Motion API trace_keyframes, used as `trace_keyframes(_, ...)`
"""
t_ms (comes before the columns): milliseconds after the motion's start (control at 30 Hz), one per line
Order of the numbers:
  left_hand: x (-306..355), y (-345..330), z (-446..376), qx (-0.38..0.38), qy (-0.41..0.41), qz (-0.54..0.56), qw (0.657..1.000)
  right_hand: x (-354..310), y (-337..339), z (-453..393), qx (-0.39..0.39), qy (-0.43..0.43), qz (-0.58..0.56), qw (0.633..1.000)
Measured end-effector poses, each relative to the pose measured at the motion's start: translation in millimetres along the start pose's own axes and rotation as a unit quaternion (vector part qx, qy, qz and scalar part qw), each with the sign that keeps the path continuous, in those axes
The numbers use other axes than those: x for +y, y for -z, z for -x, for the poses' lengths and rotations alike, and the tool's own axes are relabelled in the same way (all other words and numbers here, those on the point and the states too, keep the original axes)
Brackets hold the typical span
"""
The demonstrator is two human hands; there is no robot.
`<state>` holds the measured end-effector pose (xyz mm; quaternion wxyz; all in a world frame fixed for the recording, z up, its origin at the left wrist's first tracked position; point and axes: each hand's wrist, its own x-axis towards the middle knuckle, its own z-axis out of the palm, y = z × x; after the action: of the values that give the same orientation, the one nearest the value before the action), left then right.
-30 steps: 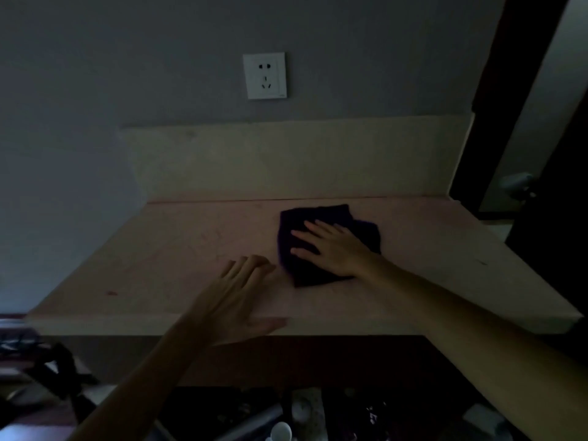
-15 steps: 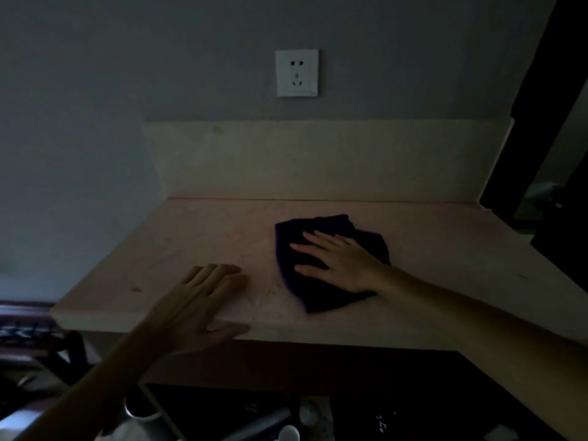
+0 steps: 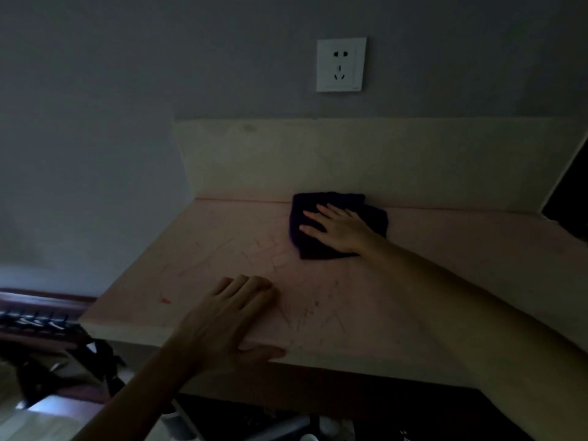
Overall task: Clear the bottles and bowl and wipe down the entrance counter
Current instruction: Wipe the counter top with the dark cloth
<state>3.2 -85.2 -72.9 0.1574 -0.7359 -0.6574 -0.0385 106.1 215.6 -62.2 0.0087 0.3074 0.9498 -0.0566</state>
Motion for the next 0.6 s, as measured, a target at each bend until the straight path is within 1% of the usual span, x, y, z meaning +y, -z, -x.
trace_keyframes(200, 3, 2, 5, 0.052, 0.014, 0.027, 0.998, -41, -14, 92, 0.015, 0.026, -0.011, 0.999)
trace_keyframes(367, -1, 9, 20, 0.022, -0.026, 0.028, 0.999, -90, -25, 175, 0.018, 0.032, -0.023, 0.999)
trace_keyframes(467, -28, 15, 50, 0.032, -0.018, 0.026, 0.999, -102, -27, 189, 0.014, 0.022, -0.02, 0.999)
trace_keyframes(600, -73, 10, 74, 0.015, -0.03, -0.018, 0.999, -108, -21, 173, 0.009, 0.026, -0.01, 1.0)
